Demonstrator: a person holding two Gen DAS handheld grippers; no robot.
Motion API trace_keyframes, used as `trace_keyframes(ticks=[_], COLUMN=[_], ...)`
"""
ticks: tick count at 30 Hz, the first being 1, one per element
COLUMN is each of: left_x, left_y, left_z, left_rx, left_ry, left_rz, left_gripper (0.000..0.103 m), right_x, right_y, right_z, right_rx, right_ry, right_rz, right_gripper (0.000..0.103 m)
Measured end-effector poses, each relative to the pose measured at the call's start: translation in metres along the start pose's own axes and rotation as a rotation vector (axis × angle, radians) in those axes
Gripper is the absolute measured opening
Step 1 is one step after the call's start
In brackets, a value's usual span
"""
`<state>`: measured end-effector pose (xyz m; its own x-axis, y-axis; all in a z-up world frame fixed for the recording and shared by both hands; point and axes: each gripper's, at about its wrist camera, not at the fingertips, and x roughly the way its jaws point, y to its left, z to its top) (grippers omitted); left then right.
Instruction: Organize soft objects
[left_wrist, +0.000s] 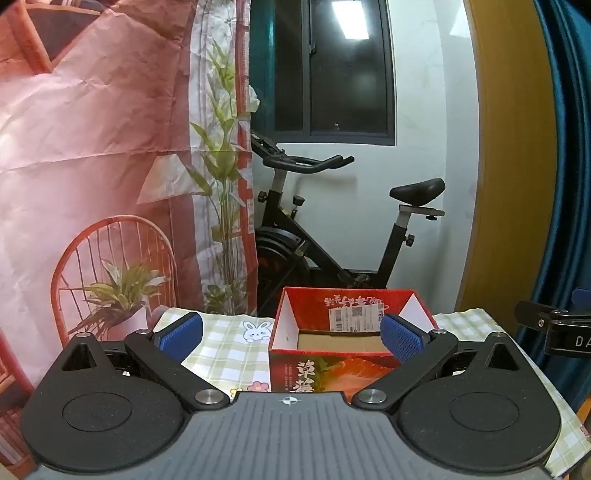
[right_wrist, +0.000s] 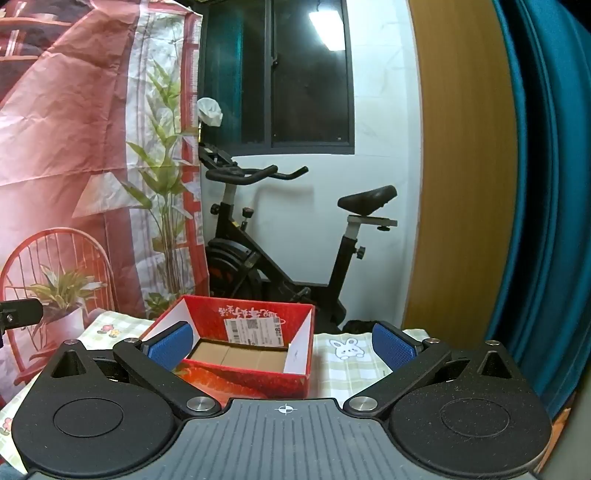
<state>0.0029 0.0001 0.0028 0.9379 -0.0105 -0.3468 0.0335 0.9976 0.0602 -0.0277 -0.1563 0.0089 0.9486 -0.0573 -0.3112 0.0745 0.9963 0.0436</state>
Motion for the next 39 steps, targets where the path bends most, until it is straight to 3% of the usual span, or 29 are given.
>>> trace_keyframes(ticks=[39], left_x=[-0.0018], left_y=[-0.0004], left_z=[-0.0002], left_rx=[0.008], left_ry=[-0.021], left_rz=[0.003], left_gripper=[0.103], right_x=[-0.0013], right_y=[-0.0016], right_z=[0.0001], right_rx=[0.002], right_ry=[-0.003], right_rz=[-0.002], right_gripper=[0.103])
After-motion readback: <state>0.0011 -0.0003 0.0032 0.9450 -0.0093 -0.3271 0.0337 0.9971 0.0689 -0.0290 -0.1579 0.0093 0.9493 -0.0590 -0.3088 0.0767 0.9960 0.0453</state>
